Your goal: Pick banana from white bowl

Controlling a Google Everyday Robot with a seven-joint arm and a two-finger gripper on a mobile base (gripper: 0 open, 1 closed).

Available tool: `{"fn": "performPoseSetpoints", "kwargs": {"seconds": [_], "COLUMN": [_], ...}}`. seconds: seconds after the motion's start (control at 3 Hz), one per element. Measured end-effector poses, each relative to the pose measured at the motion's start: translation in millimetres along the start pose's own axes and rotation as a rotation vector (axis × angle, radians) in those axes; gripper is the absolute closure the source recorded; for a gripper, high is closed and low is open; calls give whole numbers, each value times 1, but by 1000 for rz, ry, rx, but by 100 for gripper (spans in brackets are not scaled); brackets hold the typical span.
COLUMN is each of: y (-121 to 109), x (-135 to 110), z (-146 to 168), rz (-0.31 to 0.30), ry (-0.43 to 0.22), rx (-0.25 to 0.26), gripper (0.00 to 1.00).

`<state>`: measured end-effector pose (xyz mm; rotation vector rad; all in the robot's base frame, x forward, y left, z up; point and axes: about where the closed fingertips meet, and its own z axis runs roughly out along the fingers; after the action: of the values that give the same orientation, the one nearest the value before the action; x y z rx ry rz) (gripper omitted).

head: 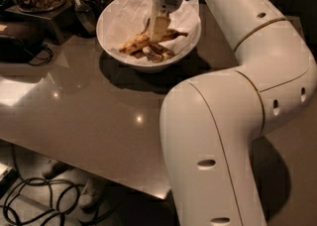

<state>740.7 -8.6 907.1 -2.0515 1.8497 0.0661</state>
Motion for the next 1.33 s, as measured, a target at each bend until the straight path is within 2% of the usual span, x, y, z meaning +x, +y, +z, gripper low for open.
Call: {"fn": "performPoseSetpoints", "kwargs": {"seconds": [0.33, 1.0, 1.33], "y": [-2, 7, 10], "x": [-6, -26, -32], "z": [-1, -20, -34], "rz": [-1, 66, 83], "ry": [-9, -37, -74], "rx": [2, -6, 19], "gripper": [100, 100, 100]}}
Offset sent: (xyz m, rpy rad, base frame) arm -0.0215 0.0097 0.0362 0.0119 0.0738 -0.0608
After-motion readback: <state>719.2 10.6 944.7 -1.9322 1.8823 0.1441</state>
